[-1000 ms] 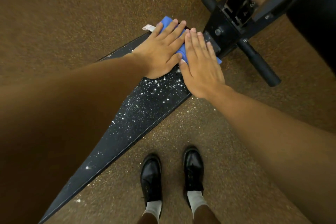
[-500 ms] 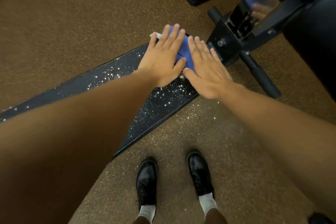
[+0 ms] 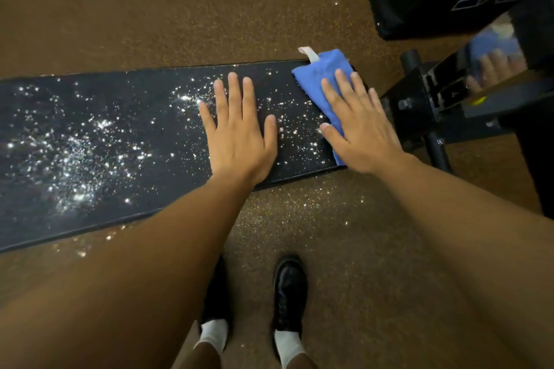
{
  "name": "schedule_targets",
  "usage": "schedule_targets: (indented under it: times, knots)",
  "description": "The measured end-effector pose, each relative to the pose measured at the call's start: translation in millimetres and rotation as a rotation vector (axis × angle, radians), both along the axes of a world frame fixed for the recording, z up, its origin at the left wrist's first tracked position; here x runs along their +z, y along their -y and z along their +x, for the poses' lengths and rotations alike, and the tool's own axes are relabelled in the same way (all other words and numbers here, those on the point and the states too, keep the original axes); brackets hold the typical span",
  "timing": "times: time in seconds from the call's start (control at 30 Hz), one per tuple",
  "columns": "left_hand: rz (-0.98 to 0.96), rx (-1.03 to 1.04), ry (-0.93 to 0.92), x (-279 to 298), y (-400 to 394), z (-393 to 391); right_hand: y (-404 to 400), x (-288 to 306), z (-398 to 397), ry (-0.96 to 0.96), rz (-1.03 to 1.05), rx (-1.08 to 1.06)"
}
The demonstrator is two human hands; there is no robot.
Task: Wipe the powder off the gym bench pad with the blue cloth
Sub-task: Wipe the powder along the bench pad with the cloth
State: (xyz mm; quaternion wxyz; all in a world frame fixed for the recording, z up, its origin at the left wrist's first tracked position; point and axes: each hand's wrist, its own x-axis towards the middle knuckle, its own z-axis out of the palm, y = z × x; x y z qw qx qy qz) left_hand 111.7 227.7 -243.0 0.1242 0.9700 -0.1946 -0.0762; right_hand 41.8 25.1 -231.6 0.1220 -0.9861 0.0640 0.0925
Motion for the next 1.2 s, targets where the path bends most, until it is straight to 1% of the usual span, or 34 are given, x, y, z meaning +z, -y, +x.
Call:
schedule_targets:
  times: [0.1, 0.2, 0.37, 0.43, 0.57, 0.7, 0.9, 1.0, 1.1, 1.2]
  knots:
    - [-0.012, 0.045, -0.021, -6.0, -4.6, -5.5, -4.5, -6.8, -1.6, 0.024, -0.011, -0.079]
    - [-0.008, 0.063, -0.017, -8.9, -3.4, -4.5, -8.1, -7.7, 3.5, 0.037, -0.032, -0.109]
    - [0.000, 0.063, -0.012, -9.5, -2.7, -4.4, -17.1, -7.7, 33.5, 0.009, -0.061, -0.224]
    - [0.005, 0.064, -0.009, -10.3, -2.0, -4.6, -20.3, -7.4, 39.8, 0.008, -0.058, -0.237]
    - [0.006, 0.066, -0.004, -9.9, -2.0, -3.5, -24.4, -5.2, 15.2, 0.014, -0.044, -0.172]
    - [0.010, 0.057, -0.008, -8.7, -4.1, -2.3, -26.2, -6.7, -11.5, 0.002, -0.022, -0.205]
    - [0.023, 0.062, -0.016, -9.4, -2.2, -4.4, -2.5, -7.3, 37.1, -0.010, -0.025, -0.312]
    - [0.019, 0.063, -0.019, -8.2, -0.2, -3.6, -1.4, -7.3, 36.5, -0.010, -0.032, -0.257]
    - [0.021, 0.060, -0.018, -7.5, -0.5, -2.8, -6.3, -6.9, 6.5, 0.014, -0.030, -0.153]
    - [0.022, 0.064, -0.018, -7.7, -1.9, -3.0, -3.7, -7.6, -14.7, -0.011, -0.030, -0.133]
